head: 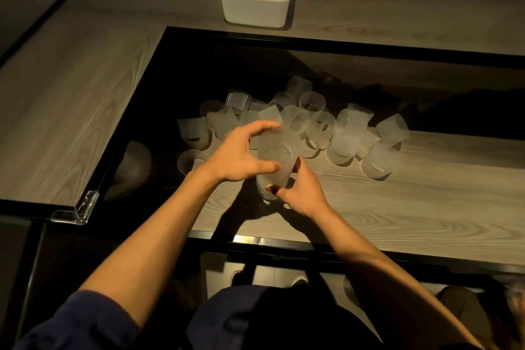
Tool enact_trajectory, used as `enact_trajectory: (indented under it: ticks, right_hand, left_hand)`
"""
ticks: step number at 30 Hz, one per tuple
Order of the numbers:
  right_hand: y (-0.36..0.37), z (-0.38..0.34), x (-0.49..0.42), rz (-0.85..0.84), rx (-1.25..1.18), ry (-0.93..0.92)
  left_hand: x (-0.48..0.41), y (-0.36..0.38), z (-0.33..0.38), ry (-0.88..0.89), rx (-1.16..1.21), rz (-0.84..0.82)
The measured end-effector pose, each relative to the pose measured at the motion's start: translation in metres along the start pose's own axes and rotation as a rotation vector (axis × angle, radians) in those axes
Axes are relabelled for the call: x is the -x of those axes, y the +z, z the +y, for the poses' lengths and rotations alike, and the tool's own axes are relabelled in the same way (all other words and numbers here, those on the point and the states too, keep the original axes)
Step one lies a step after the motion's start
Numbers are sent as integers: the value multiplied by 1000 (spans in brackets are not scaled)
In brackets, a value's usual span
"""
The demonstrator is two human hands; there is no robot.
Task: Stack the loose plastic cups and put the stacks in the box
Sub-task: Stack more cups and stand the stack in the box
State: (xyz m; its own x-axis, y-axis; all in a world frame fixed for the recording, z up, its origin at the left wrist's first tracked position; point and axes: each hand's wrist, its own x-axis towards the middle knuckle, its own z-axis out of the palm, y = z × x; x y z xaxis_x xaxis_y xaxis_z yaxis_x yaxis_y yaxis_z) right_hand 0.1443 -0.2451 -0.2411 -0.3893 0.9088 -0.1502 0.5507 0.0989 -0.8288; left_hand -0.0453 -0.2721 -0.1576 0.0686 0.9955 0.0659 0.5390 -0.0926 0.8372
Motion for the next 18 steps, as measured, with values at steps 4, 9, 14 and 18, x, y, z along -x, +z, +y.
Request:
enact_trajectory:
  ticks: [4,9,14,18]
  right_hand:
    - [-3,2,1,-8,-12,-5]
    - [-1,3,1,-16,16,-3]
    - [-2,3,-2,-22,38,7]
    - [-2,2,-2,-18,43,15]
  left_hand:
    - [0,4,-7,-40,-81,-54]
    - [6,2,-29,-177,251,-9]
    - [6,5,-74,-516,-169,281]
    - [5,6,-102,-642,-445,186]
